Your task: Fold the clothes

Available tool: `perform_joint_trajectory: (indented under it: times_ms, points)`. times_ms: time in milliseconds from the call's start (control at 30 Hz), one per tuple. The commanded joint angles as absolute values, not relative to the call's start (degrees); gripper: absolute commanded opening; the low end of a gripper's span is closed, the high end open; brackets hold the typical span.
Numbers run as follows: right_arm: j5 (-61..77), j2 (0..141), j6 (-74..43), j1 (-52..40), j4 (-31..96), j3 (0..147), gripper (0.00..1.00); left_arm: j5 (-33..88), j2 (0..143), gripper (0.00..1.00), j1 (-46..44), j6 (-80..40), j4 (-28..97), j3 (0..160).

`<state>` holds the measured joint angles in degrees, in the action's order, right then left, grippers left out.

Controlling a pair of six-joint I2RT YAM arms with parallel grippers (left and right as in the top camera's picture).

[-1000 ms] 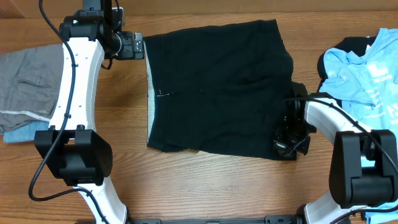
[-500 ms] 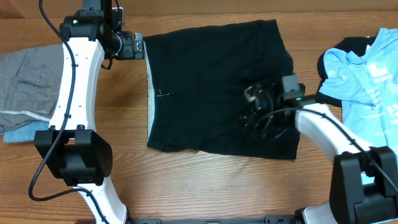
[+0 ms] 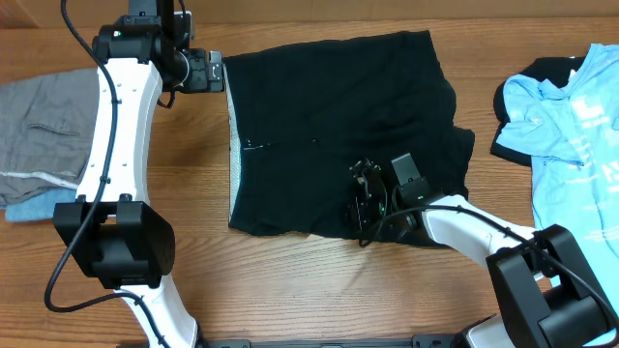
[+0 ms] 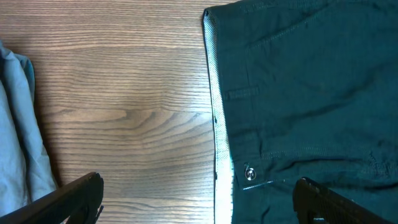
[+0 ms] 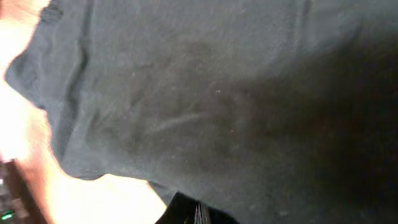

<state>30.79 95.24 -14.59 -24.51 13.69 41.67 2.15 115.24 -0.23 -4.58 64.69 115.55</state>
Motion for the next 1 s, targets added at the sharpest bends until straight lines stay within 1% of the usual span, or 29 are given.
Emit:
perform_joint_trajectory:
  times_ms: [0, 67, 167, 300, 333, 500, 600, 733, 867, 933, 967]
  points:
    - [41.36, 92.92, -16.8, -24.4, 13.96, 45.58, 0.04, 2.79, 115.07, 1.0, 0.05, -5.58, 64.47, 116.11]
    - [44.58, 91.55, -16.8, -24.4, 14.02, 47.57, 0.04, 2.81, 115.07, 1.0, 0.05, -5.61, 64.47, 116.11]
    - [44.29, 90.7, -16.84, -24.43, 12.84, 48.62, 0.04, 2.79, 115.04, 1.0, 0.05, -5.61, 64.49, 116.11]
    - [27.88, 90.89, -20.47, -25.04, 13.34, 46.96, 0.04, 2.81, 115.04, 1.0, 0.08, -5.61, 64.47, 116.11]
    - [26.37, 91.07, -20.91, -25.15, 13.3, 46.52, 0.04, 2.81, 115.04, 1.0, 0.08, -5.61, 64.47, 116.11]
    - [25.63, 94.7, -21.1, -26.61, 10.35, 46.02, 0.04, 2.81, 115.07, 1.0, 0.05, -5.61, 64.47, 116.11]
    - [19.46, 100.47, -24.75, -27.81, 8.99, 46.02, 0.04, 2.79, 115.04, 1.0, 0.05, -5.58, 64.47, 116.11]
    - [21.93, 103.59, -25.76, -27.83, 7.55, 46.33, 0.04, 2.79, 115.04, 1.0, 0.05, -5.61, 64.47, 116.11]
    - [28.67, 98.63, -25.52, -26.26, 9.8, 52.14, 0.04, 2.81, 115.07, 1.0, 0.05, -5.61, 64.49, 116.11]
    - [27.27, 94.13, -25.1, -25.15, 13.89, 58.83, 0.04, 2.81, 115.04, 1.0, 0.05, -5.61, 64.47, 116.11]
    - [24.45, 92.18, -25.1, -24.32, 17.17, 63.35, 0.04, 2.81, 115.04, 1.0, 0.05, -5.61, 64.47, 116.11]
